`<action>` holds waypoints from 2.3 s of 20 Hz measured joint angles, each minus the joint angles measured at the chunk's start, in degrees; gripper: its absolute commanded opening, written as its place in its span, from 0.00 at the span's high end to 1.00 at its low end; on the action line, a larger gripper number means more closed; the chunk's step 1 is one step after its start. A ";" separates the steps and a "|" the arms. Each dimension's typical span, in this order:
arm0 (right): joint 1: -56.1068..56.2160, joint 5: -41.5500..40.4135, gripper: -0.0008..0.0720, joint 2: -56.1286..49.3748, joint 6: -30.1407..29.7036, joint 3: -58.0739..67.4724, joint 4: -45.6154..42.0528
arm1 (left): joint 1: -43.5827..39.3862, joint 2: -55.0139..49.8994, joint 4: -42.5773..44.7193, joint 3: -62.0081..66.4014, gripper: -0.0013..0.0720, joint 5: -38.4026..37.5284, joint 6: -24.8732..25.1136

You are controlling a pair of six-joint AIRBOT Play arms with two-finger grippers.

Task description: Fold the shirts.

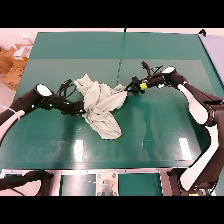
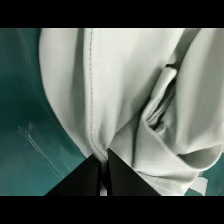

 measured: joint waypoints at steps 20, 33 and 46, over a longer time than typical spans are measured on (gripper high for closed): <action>-28.76 2.51 0.97 61.11 -0.35 2.36 -1.51 | 9.18 21.77 28.52 62.03 0.95 -8.28 -6.38; -25.86 -11.63 0.96 66.97 -7.06 -26.27 -6.97 | 9.51 21.38 25.46 31.17 0.95 -3.85 -5.40; -17.49 -23.30 0.46 34.51 -12.74 -36.35 -5.77 | 10.34 -1.68 -3.10 11.82 0.16 16.74 6.93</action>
